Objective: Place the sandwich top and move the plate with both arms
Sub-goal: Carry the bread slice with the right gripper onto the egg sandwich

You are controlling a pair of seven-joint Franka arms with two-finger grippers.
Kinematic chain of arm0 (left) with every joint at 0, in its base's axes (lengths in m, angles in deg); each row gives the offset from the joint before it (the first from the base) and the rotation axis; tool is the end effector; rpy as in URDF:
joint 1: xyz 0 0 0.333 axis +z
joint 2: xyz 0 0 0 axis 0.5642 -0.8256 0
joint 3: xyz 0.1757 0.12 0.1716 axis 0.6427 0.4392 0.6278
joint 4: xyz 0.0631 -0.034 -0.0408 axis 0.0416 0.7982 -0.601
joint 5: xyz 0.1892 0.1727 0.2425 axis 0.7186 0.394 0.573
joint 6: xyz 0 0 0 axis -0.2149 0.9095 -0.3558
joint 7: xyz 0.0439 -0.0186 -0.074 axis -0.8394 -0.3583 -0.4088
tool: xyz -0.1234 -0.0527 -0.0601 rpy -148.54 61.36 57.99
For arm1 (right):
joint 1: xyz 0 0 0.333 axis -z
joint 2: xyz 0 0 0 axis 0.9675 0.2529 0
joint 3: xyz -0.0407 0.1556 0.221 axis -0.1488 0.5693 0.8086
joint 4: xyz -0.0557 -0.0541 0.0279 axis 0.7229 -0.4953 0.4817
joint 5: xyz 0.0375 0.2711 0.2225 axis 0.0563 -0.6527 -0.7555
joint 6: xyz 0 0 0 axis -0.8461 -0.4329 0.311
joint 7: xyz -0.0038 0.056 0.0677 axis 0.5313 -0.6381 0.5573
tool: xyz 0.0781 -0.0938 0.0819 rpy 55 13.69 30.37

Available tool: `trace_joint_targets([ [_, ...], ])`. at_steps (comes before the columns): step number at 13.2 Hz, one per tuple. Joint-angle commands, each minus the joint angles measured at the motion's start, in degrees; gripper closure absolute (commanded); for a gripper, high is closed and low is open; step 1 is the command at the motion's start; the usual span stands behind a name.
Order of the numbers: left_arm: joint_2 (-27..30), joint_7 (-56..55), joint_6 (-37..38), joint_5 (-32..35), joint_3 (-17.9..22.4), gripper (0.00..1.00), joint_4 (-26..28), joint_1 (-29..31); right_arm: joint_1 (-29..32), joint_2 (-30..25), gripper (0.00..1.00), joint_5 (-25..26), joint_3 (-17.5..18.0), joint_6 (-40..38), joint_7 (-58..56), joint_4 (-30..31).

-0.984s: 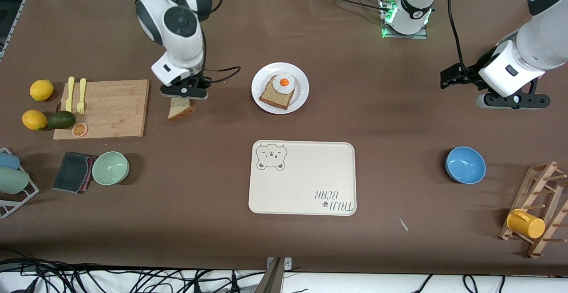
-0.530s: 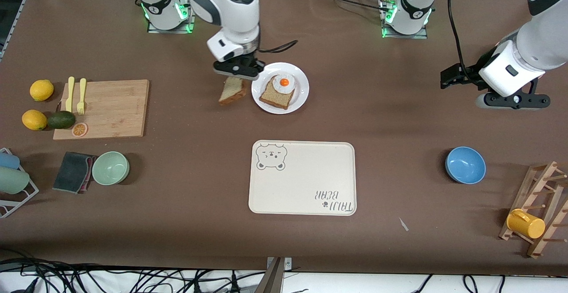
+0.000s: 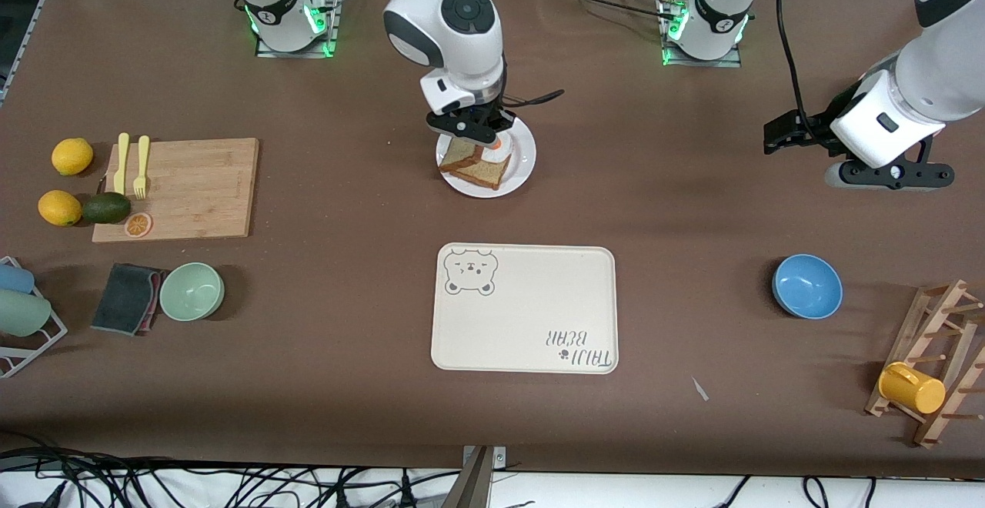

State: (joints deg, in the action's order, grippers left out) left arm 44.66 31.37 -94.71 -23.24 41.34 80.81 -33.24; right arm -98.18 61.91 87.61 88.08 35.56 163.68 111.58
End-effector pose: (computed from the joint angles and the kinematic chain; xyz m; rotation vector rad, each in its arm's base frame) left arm 0.5142 -0.0747 0.4988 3.1036 -0.0193 -0.2877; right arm 0.3530 0.4723 0.2706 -3.0847 0.5123 0.1104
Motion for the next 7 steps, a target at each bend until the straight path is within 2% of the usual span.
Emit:
trace_joint_targets([
  [1,0.04,1.07,0.66,-0.4,-0.03,0.0,-0.46,0.03,-2.29,3.57,0.99,1.16,0.54,-1.85,1.83,-3.01],
  [3,-0.05,1.07,0.66,-0.4,-0.03,0.0,-0.46,0.03,-3.97,3.75,0.91,2.82,0.54,-3.17,3.58,-2.92],
  [4,-0.05,0.98,0.66,-0.4,-0.03,0.0,-0.46,0.03,-3.98,3.75,0.8,2.92,0.63,-3.43,3.76,-2.75],
  [6,-0.05,1.07,0.66,-0.4,-0.03,0.0,-0.55,0.03,-3.98,4.36,0.51,3.09,0.63,-3.44,3.76,-2.66],
  [7,0.04,1.07,0.66,-0.4,-0.03,0.0,-0.55,0.03,-3.98,4.63,0.28,3.44,0.63,-3.44,3.76,-2.66],
])
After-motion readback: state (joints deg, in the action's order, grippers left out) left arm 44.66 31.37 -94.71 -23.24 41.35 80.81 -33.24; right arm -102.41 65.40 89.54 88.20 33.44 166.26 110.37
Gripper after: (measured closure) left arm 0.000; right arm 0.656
